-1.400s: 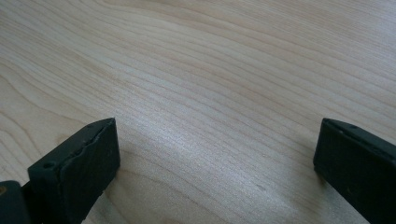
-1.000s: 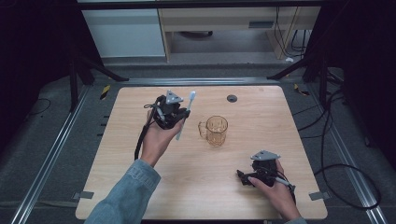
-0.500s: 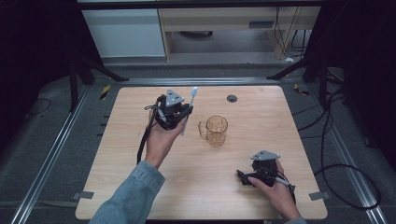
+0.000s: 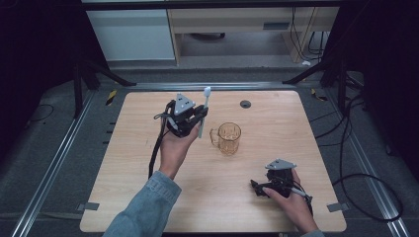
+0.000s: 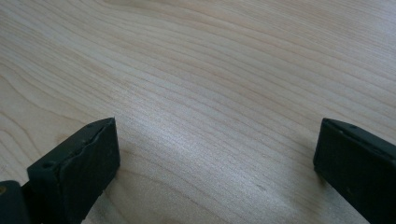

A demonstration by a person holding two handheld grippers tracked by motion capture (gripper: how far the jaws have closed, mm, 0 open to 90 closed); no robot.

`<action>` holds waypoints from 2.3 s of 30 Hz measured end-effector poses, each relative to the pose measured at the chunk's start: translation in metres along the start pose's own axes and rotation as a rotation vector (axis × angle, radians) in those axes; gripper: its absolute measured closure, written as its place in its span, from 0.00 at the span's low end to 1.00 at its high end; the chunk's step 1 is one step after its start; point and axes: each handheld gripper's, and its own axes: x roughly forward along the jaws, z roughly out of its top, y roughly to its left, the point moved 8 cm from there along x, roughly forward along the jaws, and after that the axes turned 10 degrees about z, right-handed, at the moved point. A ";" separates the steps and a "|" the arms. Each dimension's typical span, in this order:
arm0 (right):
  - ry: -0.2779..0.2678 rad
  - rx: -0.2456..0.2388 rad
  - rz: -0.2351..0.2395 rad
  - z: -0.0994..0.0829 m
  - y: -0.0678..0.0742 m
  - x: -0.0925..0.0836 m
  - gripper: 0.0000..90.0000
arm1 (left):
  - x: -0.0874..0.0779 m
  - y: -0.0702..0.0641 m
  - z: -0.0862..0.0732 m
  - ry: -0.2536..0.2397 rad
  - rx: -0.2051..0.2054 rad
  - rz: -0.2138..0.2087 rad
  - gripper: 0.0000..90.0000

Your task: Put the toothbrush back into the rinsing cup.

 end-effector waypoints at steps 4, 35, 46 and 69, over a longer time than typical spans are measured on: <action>0.000 0.000 -0.003 0.000 0.000 0.000 0.01 | 0.004 0.000 0.000 -0.003 0.007 -0.003 0.88; 0.000 0.002 -0.007 0.000 -0.001 0.001 0.01 | 0.024 0.000 0.011 -0.148 -0.035 -0.001 0.88; 0.000 0.000 -0.008 0.000 -0.001 0.000 0.01 | 0.025 0.001 0.012 -0.185 -0.057 0.000 0.88; 0.000 0.001 -0.008 0.000 -0.001 0.000 0.01 | 0.024 -0.005 0.003 -0.297 -0.107 0.019 0.88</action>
